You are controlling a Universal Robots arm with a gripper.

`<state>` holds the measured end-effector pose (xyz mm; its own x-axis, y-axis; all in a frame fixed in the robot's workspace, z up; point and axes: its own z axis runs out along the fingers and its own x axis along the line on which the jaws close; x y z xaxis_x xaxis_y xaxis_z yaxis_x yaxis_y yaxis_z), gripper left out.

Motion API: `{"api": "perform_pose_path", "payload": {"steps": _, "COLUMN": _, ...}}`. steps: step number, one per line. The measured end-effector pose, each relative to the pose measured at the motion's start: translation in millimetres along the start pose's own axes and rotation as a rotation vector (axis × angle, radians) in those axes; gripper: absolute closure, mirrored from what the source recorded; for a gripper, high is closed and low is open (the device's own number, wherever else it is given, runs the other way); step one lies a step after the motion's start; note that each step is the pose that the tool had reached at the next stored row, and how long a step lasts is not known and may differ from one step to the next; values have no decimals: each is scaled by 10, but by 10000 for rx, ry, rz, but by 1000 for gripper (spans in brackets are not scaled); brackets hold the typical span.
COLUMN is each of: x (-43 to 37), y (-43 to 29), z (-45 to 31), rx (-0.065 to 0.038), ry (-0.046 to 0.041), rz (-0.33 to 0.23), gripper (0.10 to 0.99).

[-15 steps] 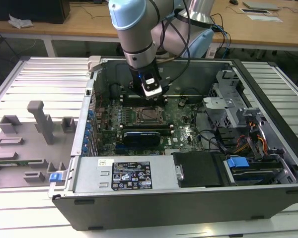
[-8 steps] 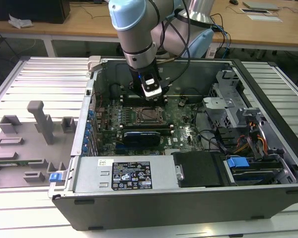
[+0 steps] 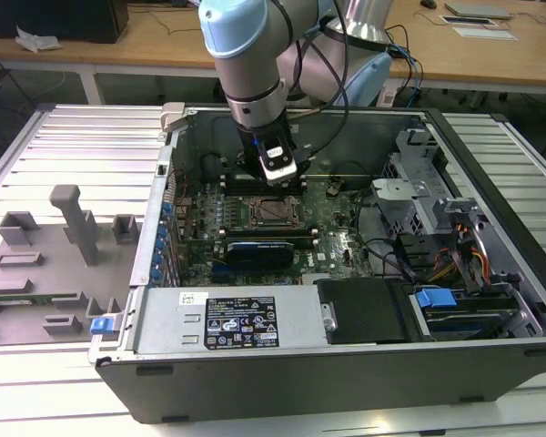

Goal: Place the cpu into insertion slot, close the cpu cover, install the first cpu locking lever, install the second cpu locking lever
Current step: 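Install the first cpu locking lever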

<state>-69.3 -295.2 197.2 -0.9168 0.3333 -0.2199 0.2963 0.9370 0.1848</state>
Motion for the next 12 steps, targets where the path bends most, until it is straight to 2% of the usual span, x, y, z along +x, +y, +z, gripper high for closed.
{"api": "perform_pose_path", "payload": {"steps": 7, "x": -13, "y": -26, "z": -18, "rx": -6, "ry": 2, "rz": 3, "gripper": 980}}
{"api": "perform_pose_path", "payload": {"steps": 12, "x": -42, "y": -1, "z": -144, "rx": -7, "ry": 1, "rz": 12, "gripper": 980}}
